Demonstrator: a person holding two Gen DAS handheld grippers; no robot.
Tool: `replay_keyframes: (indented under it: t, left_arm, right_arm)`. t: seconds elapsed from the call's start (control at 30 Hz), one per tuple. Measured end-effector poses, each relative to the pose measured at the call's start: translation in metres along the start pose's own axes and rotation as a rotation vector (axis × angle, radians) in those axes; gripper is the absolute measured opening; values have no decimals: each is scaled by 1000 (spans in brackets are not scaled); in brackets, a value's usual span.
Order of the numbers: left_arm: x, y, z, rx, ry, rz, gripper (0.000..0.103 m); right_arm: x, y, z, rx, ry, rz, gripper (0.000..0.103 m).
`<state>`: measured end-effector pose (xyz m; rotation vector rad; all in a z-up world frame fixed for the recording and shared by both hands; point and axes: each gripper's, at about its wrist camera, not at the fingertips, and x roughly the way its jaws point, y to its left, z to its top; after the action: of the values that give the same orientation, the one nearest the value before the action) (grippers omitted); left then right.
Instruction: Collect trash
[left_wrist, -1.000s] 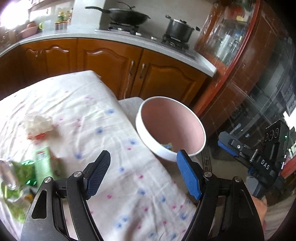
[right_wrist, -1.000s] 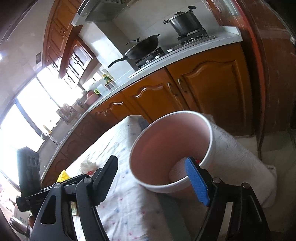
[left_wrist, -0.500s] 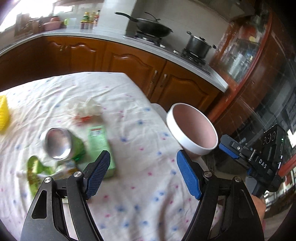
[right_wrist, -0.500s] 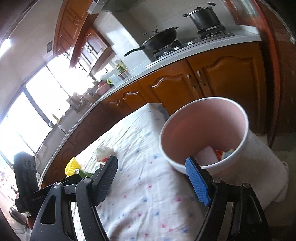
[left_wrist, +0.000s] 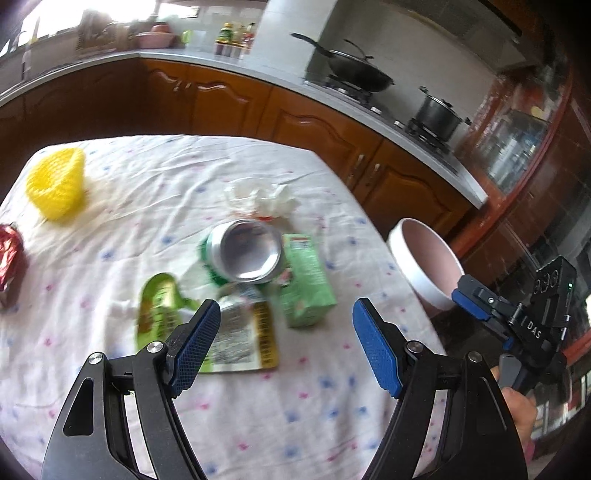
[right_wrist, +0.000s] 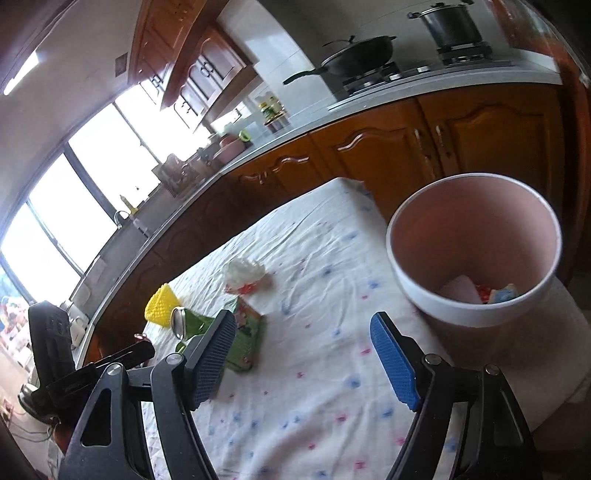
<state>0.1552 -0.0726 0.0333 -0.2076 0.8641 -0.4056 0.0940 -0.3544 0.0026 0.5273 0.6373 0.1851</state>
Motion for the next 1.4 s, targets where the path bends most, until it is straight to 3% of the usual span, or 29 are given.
replay_keyframes:
  t: [0.23,0.37,0.6,0.77,0.87,1.03,1.1,1.13,1.17,1.23,1.4]
  left_arm:
    - [-5,33,-7,-57,16,59,76]
    - [3,55,-13,-139,63,52,76]
    - [23,77,-12,-321,158,-43,76]
    - [34,85,-5,-385,164,11,75]
    - [45,82,-2,-367,185,39,74]
    - [57,68,2,-232,182,90,68]
    - [58,63,6,-157,169,113,60]
    - [56,61,8,-113,157,113,41]
    - [56,60,10,-85,158,117,31]
    - [55,64,12,-39,161,105,23]
    - [39,85,12,-65,162,49,23]
  right_arm:
    - [18,22,-9,-40,37,25,78]
    - [30,42,-16,-98,56,29,78]
    - [53,66,-26,-186,102,48,78]
    - [61,67,-27,-181,116,53,78]
    - [65,65,-26,-179,122,50,78]
    - [70,60,-22,-167,126,50,78]
    - [72,58,-20,-162,124,51,78]
    - [73,58,-19,-162,124,51,78]
    - [73,58,-18,-163,125,50,78]
    - [76,58,-17,-162,130,55,78]
    - [85,59,-18,-160,152,68,76]
